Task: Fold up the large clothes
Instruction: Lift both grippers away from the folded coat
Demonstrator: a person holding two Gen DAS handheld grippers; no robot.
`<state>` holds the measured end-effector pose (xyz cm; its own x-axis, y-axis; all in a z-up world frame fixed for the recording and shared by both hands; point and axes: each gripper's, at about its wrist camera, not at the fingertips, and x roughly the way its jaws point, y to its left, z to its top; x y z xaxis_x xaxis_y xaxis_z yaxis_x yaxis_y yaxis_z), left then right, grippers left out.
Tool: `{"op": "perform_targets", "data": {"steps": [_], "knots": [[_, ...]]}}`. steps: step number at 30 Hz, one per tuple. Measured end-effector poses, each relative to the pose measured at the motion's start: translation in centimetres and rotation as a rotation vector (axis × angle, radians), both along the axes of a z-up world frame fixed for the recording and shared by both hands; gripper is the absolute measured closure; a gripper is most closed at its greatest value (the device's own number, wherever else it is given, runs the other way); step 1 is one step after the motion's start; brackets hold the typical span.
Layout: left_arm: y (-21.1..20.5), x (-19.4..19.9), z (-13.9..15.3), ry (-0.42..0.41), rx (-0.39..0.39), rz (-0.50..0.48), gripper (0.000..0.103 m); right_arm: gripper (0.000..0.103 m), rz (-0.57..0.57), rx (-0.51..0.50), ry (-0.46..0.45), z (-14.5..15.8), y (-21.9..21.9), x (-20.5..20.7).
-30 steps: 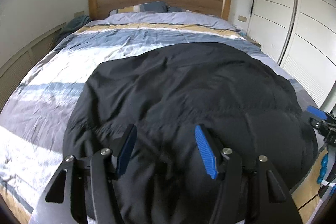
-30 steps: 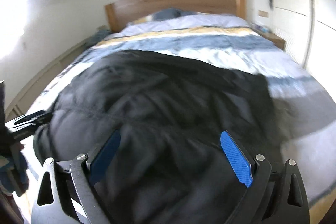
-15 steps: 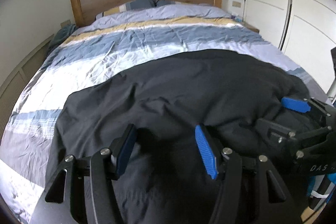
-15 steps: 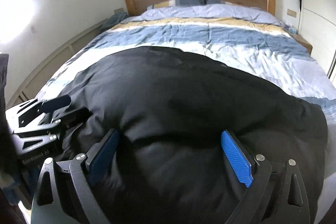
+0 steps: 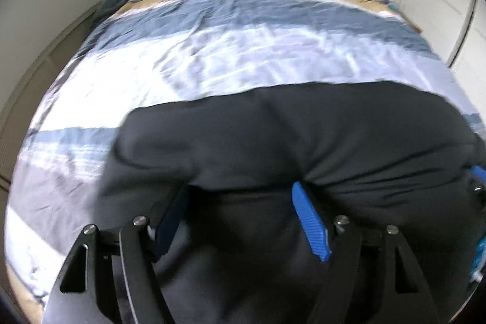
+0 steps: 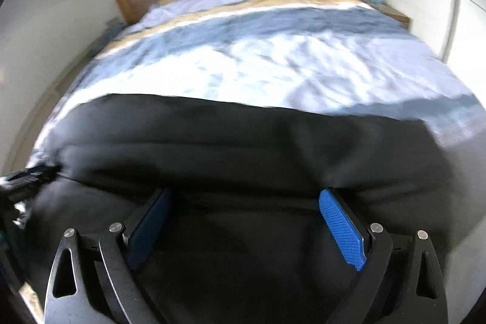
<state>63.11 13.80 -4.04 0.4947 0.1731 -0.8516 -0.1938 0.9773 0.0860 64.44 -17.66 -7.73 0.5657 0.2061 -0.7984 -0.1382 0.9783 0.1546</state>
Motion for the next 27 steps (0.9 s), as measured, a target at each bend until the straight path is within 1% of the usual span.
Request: {"op": "perform_targets", "data": {"steps": [1,3,5,7,9,12,14,17,19,23,27], "knots": [[1.0,-0.4,0.0,0.012,0.006,0.023,0.033,0.006,-0.028,-0.044,0.008,-0.1,-1.4,-0.2],[2.9,-1.2,0.1,0.032,0.016,0.058,0.033,0.006,-0.057,-0.123,0.017,0.0,-3.4,-0.4],[5.4,-2.6,0.2,0.044,0.037,0.117,0.033,0.006,-0.09,-0.154,0.022,0.4,-5.5,-1.0],[7.5,-4.3,0.6,0.021,0.006,0.154,0.033,0.006,-0.114,-0.171,0.024,0.8,-7.3,-1.8],[8.7,-6.4,1.4,-0.025,-0.003,0.17,0.033,0.005,-0.135,-0.183,0.012,1.5,-9.1,-3.2],[8.9,-9.4,2.4,-0.09,0.005,0.158,0.033,0.005,-0.159,-0.155,-0.008,2.6,-11.4,-5.4],[8.4,-10.8,3.0,-0.13,0.013,0.143,0.033,0.0,-0.165,-0.119,-0.029,3.3,-12.4,-7.0],[7.4,-13.2,3.9,-0.208,0.021,0.089,0.033,0.001,-0.164,-0.081,-0.06,4.0,-13.1,-9.5],[6.5,-14.5,4.2,-0.245,0.041,0.052,0.033,0.0,-0.163,-0.055,-0.072,4.4,-13.5,-10.9],[5.0,-16.0,4.8,-0.289,0.07,0.0,0.033,0.0,-0.169,-0.018,-0.083,4.4,-14.1,-12.9],[4.7,-16.6,4.8,-0.306,0.086,-0.018,0.033,0.0,-0.175,-0.032,-0.065,3.6,-14.7,-13.6]]}}
